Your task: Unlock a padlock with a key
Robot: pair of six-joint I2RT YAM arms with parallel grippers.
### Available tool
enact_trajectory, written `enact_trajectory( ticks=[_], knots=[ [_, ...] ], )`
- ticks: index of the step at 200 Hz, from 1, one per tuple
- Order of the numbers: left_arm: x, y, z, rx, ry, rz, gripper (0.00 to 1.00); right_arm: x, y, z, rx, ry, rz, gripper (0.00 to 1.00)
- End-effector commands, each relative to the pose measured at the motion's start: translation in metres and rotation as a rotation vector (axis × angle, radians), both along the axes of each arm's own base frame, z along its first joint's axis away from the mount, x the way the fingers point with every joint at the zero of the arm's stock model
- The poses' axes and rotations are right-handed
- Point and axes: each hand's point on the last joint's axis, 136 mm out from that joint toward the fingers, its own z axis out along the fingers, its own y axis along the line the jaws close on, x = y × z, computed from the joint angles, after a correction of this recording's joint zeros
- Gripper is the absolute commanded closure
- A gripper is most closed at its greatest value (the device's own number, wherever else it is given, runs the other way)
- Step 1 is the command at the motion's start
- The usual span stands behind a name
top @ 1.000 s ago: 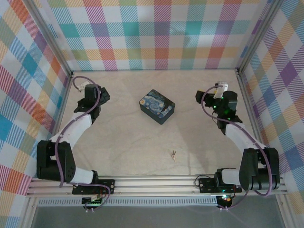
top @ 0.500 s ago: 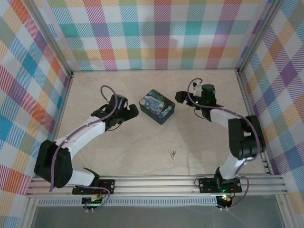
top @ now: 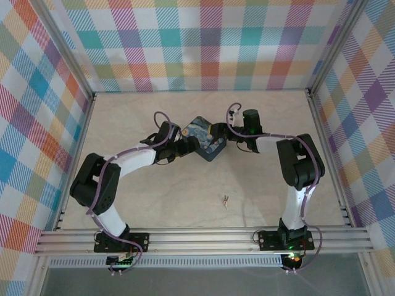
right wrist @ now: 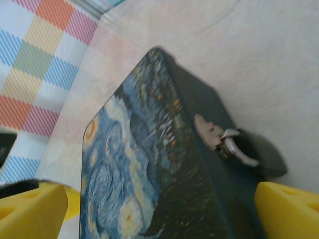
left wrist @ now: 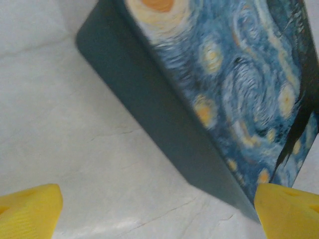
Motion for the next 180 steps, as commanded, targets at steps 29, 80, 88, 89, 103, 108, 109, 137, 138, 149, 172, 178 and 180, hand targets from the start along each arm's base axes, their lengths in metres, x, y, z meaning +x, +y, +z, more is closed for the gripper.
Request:
enact_trajectory(
  ticks=[29, 80, 88, 89, 103, 108, 109, 137, 138, 149, 172, 178, 180],
  knots=[
    [0.033, -0.029, 0.019, -0.079, -0.051, 0.0, 0.02, -0.045, 0.011, 0.008, 0.071, 0.01, 0.044, 0.05],
    [0.052, -0.038, 0.017, -0.009, -0.047, -0.053, 0.02, -0.119, 0.055, 0.019, 0.057, -0.021, 0.142, 0.05],
    [0.054, -0.041, 0.019, 0.003, -0.053, -0.081, 0.02, -0.131, 0.066, 0.02, 0.05, -0.029, 0.165, 0.05],
    [0.054, -0.041, 0.018, 0.004, -0.053, -0.084, 0.02, -0.132, 0.067, 0.02, 0.05, -0.03, 0.169, 0.05],
    [0.057, -0.047, 0.018, 0.02, -0.054, -0.134, 0.02, -0.149, 0.083, 0.018, 0.035, -0.03, 0.202, 0.05],
    [0.059, -0.049, 0.02, 0.02, -0.059, -0.153, 0.02, -0.152, 0.087, 0.016, 0.027, -0.026, 0.208, 0.05],
    [0.059, -0.05, 0.019, 0.023, -0.059, -0.156, 0.02, -0.153, 0.088, 0.016, 0.026, -0.025, 0.208, 0.05],
    [0.065, -0.044, 0.016, 0.066, -0.055, -0.169, 0.03, -0.155, 0.086, 0.014, -0.001, -0.007, 0.191, 0.04],
    [0.065, -0.043, 0.016, 0.069, -0.055, -0.167, 0.03, -0.156, 0.085, 0.013, -0.004, -0.006, 0.191, 0.04],
    [0.063, -0.032, 0.015, 0.094, -0.038, -0.155, 0.03, -0.16, 0.079, 0.016, -0.042, -0.001, 0.195, 0.04],
    [0.064, -0.009, 0.028, 0.149, -0.063, -0.146, 0.03, -0.178, 0.063, 0.023, -0.116, 0.015, 0.218, 0.03],
    [0.063, -0.004, 0.032, 0.165, -0.068, -0.148, 0.03, -0.182, 0.055, 0.022, -0.152, 0.029, 0.209, 0.03],
    [0.062, -0.002, 0.034, 0.168, -0.072, -0.149, 0.03, -0.183, 0.052, 0.022, -0.163, 0.031, 0.204, 0.03]
  ],
)
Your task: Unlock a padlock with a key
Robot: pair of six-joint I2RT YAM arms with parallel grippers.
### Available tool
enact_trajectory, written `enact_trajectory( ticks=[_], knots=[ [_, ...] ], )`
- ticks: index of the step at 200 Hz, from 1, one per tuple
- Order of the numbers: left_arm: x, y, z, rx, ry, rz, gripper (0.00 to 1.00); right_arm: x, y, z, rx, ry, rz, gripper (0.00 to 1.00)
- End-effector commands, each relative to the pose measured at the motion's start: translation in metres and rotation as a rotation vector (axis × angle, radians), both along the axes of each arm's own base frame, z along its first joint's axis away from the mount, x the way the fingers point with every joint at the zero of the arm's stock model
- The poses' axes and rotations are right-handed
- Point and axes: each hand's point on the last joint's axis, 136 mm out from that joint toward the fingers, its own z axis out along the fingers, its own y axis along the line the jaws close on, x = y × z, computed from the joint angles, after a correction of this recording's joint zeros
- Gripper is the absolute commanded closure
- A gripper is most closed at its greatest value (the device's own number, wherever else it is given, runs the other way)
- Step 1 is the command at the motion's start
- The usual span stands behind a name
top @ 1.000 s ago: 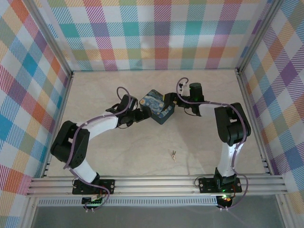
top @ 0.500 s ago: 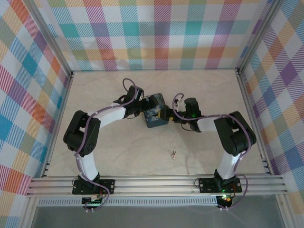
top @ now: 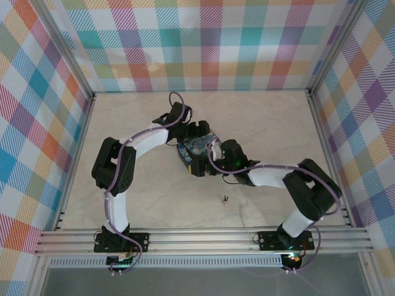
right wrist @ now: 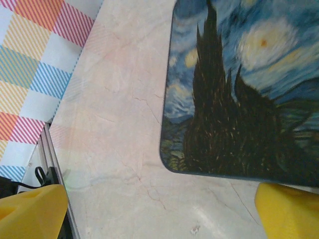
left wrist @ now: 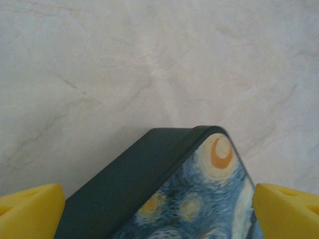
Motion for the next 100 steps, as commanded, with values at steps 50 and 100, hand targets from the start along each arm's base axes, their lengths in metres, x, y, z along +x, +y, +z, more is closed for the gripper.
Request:
enact_trajectory(
  ticks=[50, 100],
  knots=[
    [-0.047, 0.082, 0.046, 0.242, -0.025, 0.077, 0.04, -0.048, -0.101, -0.012, -0.403, 0.109, -0.144, 0.11],
    [-0.137, 0.13, 0.016, 0.261, 0.087, 0.188, 0.06, -0.092, -0.134, -0.045, -0.457, 0.286, -0.195, 0.34]
  ],
)
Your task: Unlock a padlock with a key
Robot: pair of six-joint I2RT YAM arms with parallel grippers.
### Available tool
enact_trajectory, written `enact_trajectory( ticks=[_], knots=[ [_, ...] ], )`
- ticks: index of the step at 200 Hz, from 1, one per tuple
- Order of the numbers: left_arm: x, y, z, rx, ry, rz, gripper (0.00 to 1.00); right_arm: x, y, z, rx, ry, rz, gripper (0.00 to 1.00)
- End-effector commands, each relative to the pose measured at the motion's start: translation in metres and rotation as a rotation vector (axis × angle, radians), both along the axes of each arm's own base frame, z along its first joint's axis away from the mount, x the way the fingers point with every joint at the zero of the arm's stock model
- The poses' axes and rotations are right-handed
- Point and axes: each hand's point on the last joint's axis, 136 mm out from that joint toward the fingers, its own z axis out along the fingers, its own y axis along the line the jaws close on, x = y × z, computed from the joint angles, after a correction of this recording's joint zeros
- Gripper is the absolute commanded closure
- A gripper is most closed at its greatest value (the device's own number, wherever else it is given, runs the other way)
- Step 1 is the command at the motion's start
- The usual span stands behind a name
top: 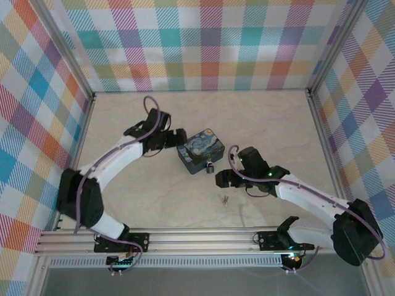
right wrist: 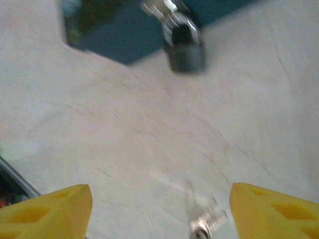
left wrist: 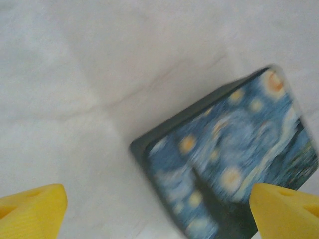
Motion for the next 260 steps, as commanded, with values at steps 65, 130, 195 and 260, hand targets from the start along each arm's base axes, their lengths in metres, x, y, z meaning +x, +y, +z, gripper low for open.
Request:
enact_trajectory(
  ticks=[65, 130, 195, 260],
  knots=[
    [-0.114, 0.028, -0.066, -0.028, 0.193, 0.083, 0.08, -0.052, -0.012, -0.052, -0.005, 0.251, -0.02, 0.55],
    [-0.117, 0.007, -0.056, -0.027, 0.176, 0.023, 0.08, -0.059, -0.004, -0.067, -0.057, 0.286, -0.003, 0.58],
    [-0.115, -0.013, -0.055, -0.014, 0.17, -0.03, 0.09, -0.056, -0.002, -0.085, -0.112, 0.303, -0.014, 0.66],
    [-0.121, -0.028, -0.052, -0.02, 0.168, -0.088, 0.09, -0.055, -0.012, -0.099, -0.167, 0.291, -0.037, 0.86]
  ],
)
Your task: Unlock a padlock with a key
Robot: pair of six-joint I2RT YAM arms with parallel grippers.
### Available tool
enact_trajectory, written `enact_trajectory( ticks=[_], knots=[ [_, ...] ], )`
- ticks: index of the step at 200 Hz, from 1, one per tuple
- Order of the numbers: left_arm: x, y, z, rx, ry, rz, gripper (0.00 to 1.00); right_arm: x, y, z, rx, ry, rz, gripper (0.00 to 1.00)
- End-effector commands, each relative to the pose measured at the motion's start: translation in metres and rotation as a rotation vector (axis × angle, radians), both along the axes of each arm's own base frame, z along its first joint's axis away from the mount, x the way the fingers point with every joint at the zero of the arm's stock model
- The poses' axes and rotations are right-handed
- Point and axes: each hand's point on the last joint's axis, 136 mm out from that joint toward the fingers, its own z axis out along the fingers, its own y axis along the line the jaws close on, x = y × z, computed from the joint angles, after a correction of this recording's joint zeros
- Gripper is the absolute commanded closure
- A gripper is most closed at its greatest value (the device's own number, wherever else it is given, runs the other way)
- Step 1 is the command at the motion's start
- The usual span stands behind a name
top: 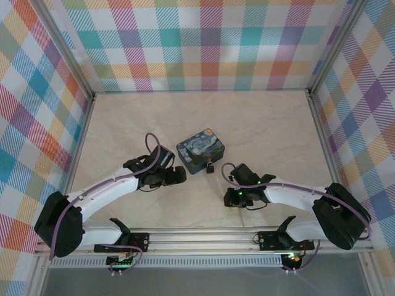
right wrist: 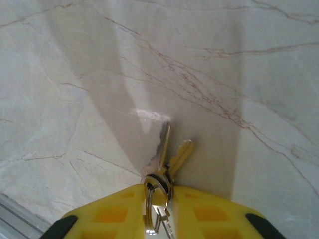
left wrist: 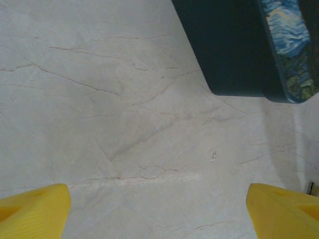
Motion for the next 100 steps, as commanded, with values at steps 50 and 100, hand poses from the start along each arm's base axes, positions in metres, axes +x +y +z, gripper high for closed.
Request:
enact_trajectory(
  ticks=[50, 100],
  knots=[
    [-0.017, -0.063, 0.0, -0.151, 0.043, -0.133, 0.11, 0.013, 0.007, 0.008, 0.048, -0.191, 0.127, 1.0],
    [-0.018, -0.106, -0.003, -0.344, 0.102, -0.161, 0.19, 0.018, 0.028, 0.053, 0.244, -0.343, 0.258, 1.0]
  ],
)
